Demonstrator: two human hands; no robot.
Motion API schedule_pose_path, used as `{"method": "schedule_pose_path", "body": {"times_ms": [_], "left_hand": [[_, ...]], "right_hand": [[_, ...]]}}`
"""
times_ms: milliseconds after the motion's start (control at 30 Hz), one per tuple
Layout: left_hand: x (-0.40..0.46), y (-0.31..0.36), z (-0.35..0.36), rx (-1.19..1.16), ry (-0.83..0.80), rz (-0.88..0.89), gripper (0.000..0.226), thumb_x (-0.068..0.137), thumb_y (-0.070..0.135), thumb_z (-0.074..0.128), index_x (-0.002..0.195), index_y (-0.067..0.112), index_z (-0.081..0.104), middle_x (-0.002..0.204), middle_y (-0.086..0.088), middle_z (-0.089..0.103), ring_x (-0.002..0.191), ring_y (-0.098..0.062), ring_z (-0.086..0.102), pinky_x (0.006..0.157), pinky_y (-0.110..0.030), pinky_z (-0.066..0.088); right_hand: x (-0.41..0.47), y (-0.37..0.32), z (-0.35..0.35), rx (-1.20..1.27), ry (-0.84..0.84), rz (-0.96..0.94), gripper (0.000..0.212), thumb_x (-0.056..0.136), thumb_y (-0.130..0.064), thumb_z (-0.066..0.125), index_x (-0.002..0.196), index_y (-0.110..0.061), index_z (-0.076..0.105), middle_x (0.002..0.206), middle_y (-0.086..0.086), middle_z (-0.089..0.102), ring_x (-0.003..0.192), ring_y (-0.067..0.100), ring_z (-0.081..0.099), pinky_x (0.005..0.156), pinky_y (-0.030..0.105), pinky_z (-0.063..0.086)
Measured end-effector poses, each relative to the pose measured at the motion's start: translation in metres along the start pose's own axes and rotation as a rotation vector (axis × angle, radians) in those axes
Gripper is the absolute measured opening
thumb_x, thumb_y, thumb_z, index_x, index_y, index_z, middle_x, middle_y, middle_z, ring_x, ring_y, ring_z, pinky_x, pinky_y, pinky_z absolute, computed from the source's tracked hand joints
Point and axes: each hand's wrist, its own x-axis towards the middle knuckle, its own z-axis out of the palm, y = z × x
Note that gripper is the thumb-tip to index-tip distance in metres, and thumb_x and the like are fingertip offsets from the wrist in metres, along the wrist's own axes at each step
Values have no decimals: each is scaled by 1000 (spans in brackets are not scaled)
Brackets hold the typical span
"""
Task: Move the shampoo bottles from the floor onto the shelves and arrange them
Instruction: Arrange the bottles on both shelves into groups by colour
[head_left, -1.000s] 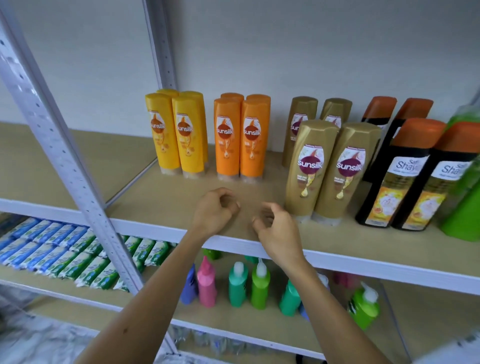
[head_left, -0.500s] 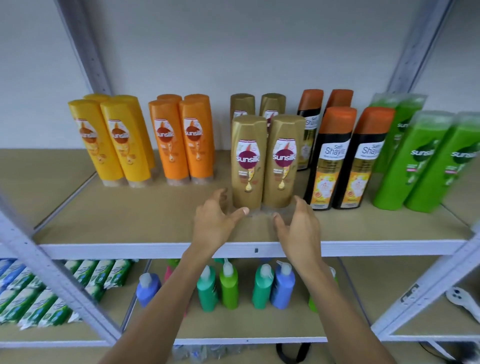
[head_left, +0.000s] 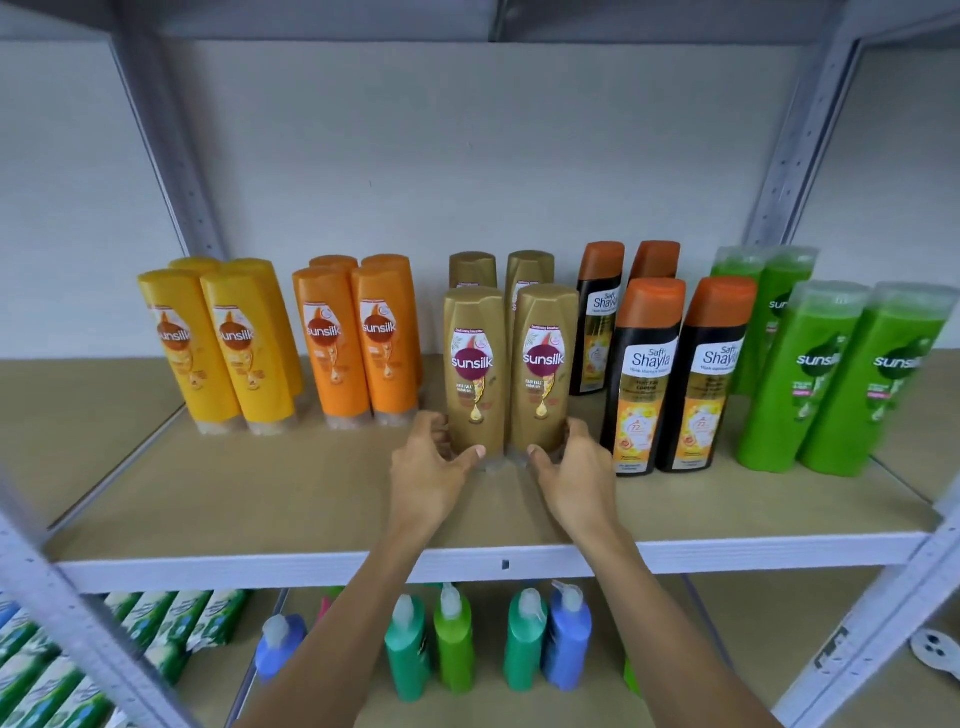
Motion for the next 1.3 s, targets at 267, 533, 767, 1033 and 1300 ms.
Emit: {"method": "schedule_pose_path", "body": {"times_ms": [267, 533, 767, 1033, 1300], "left_hand": [[36, -10, 16, -113, -9, -71, 46, 76, 29, 79, 111, 21, 50, 97, 8, 61, 88, -8, 61, 75, -22, 49], [56, -12, 25, -142, -25, -80, 41, 79, 24, 77, 110, 19, 49, 96, 7, 62, 83, 0, 59, 67, -12, 44], [60, -20, 28, -134, -35, -74, 42, 80, 28, 76, 112, 22, 50, 102, 7, 64, 89, -2, 62, 74, -19, 50], [61, -22, 35, 28, -31, -39, 38, 85, 36, 69, 115, 20, 51, 113, 3, 66, 100, -13, 63, 84, -31, 54], [58, -12, 41, 293, 48, -21, 37, 88, 48, 60, 113, 24, 46, 106, 3, 65, 98, -21, 64, 77, -41, 56]], "right_hand": [[32, -7, 12, 3, -29, 54, 46, 90, -30, 63, 128, -11, 46, 107, 11, 65, 100, 31, 63, 81, 35, 51], [52, -8, 22, 125, -48, 95, 60, 88, -27, 66, 139, -9, 39, 126, 15, 60, 115, 31, 59, 97, 39, 49], [63, -3, 28, 171, -66, 96, 62, 88, -25, 65, 142, -11, 36, 131, 14, 57, 120, 29, 56, 99, 38, 47], [70, 2, 34, 191, -73, 100, 62, 87, -27, 65, 141, -15, 36, 132, 11, 56, 120, 28, 56, 100, 41, 47], [75, 7, 36, 229, -78, 111, 57, 84, -27, 67, 134, -13, 43, 128, 7, 60, 119, 26, 56, 98, 39, 47]]}}
